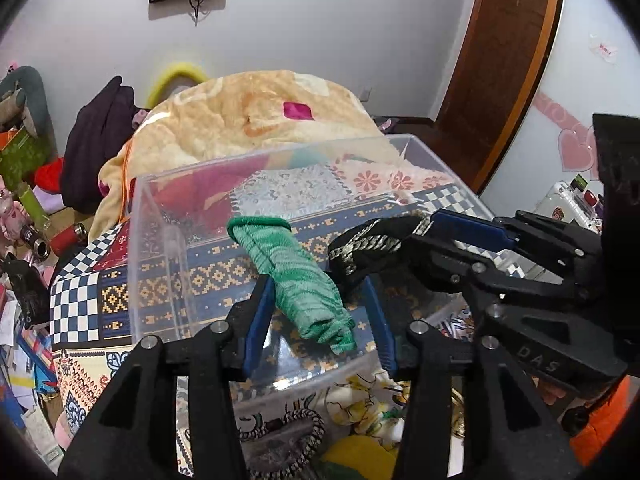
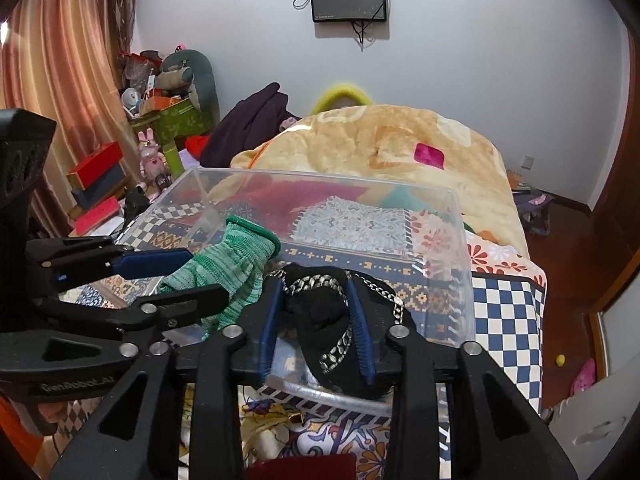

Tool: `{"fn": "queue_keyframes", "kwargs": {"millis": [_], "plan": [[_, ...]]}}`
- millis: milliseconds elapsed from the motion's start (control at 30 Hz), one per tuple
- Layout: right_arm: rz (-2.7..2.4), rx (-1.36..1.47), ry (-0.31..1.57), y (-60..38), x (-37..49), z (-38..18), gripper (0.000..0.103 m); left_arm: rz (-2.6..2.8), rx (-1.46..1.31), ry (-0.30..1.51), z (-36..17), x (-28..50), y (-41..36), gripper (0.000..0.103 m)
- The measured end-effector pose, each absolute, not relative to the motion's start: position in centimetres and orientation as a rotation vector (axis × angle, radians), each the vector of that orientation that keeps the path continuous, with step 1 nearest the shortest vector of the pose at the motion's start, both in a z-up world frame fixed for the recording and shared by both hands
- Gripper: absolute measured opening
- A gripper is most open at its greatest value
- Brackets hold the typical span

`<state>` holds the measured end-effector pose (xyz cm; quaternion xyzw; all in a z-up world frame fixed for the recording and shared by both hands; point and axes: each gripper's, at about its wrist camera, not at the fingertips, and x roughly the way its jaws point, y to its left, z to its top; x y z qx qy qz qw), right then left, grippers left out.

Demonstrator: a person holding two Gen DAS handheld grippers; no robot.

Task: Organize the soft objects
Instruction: 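Carry the glove and black bag into the clear box while both tools open to release, then grasp the green-yellow sponge with the left tool while the right tool grasps the red velvet pouch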

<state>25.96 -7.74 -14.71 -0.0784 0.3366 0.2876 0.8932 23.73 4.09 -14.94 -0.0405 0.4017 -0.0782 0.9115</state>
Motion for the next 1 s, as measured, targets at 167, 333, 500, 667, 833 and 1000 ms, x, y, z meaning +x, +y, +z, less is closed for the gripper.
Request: {"fn": "queue_keyframes", "kwargs": {"millis": [167,333,500,667,833,1000], "plan": [[0.604,-0.157,0.661,-8.8,25.0,-13.5,0.043,-0.171,-0.116,0.772,-13.2,22.1,4.7,0.050],[0.594,-0.147,0.593,-10.0,23.1,-11.8,0.048,-0.164,-0.128,0.697,-10.9,19.8,5.0,0.050],[0.598,-0.113,0.532,-11.4,21.2,-10.3,0.055,-0.156,-0.134,0.630,-9.2,17.5,5.3,0.052],[0.588,-0.106,0.489,-12.5,19.3,-9.9,0.061,-0.154,-0.148,0.591,-8.8,15.2,5.3,0.056],[0.576,-0.109,0.508,-12.8,18.3,-11.0,0.064,-0.137,-0.152,0.590,-9.8,13.6,4.8,0.056],[0.586,-0.117,0.562,-12.4,17.7,-13.0,0.070,-0.124,-0.128,0.613,-11.5,12.5,4.1,0.056]]}}
